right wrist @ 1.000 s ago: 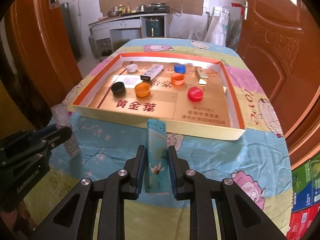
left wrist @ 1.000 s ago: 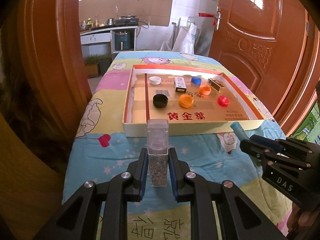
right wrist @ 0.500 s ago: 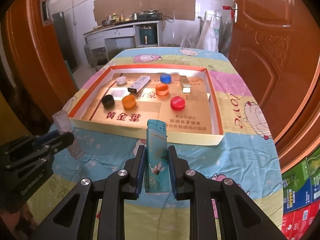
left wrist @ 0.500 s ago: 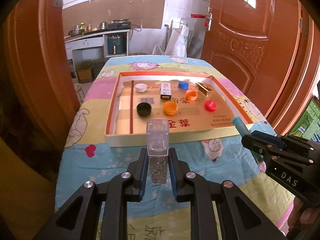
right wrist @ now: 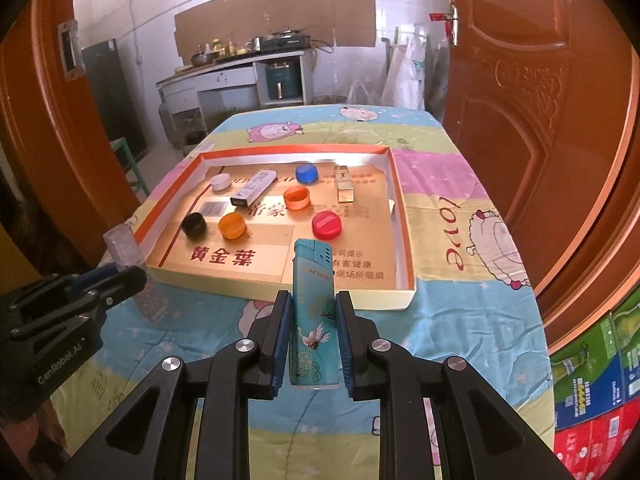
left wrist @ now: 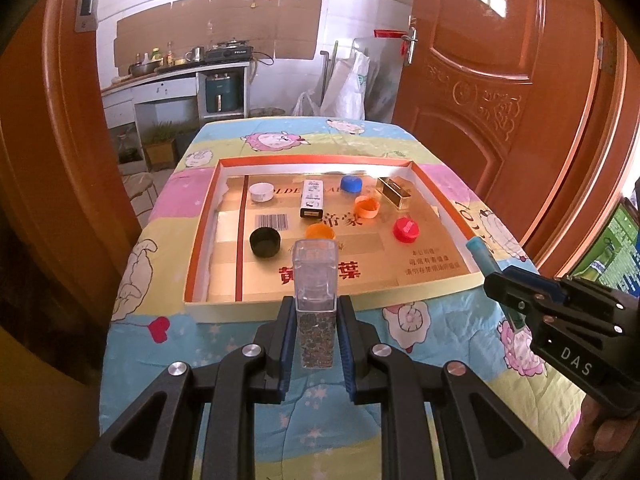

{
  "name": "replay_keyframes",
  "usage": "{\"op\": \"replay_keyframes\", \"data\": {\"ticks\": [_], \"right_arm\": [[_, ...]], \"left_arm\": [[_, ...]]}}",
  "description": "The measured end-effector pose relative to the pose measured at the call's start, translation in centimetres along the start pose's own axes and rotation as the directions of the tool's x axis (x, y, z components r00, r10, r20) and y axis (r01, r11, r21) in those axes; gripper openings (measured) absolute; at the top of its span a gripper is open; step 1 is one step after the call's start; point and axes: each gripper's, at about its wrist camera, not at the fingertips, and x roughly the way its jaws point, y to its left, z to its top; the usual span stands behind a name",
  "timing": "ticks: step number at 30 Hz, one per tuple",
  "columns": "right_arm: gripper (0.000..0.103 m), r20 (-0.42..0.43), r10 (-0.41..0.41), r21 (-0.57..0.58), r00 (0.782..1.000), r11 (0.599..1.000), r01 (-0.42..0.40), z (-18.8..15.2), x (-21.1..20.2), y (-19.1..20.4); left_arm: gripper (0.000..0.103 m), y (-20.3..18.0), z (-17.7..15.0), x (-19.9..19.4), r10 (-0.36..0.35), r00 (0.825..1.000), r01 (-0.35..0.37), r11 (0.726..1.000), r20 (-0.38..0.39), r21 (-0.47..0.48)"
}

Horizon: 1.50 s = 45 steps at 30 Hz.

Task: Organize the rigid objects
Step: 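Carry the patterned tube and teal lighter over the box lid with both tools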

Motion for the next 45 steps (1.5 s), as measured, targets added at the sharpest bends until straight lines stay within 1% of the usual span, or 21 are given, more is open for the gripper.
{"op": "replay_keyframes", "data": {"ticks": [9, 17, 25, 34, 45], "right_arm": [[0.022, -0.002, 0.022, 0.011, 1.0, 1.0, -0.022, 0.7, 1.1, -0.5], [0.022, -0.013, 0.047, 0.007, 0.999, 0.999, -0.047, 2.0, 2.8, -0.4], [0.022, -0.028, 0.067, -0.001, 0.997, 0.998, -0.067, 3.4, 4.7, -0.1], [0.022, -0.049, 0.079, 0.011, 0.996, 0.997, -0.079, 4.0, 6.8, -0.5], [0.023, -0.058, 0.103, 0.005, 0.993, 0.995, -0.103, 4.8, 8.1, -0.2]], "left_arm": [[0.021, 0.5, 1.1, 1.2, 0.011, 1.0, -0.011, 1.0, -0.012, -0.015], [0.021, 1.3, 2.6, 2.6, 0.017, 1.0, -0.018, 0.999, -0.02, -0.034], [0.021, 1.8, 4.3, 4.6, 0.02, 0.999, -0.021, 0.999, -0.033, -0.026], [0.021, 2.4, 5.7, 7.8, 0.012, 0.997, -0.013, 1.0, -0.072, -0.019], [0.021, 2.3, 7.2, 9.3, 0.016, 0.997, -0.015, 1.0, -0.069, 0.004]]}}
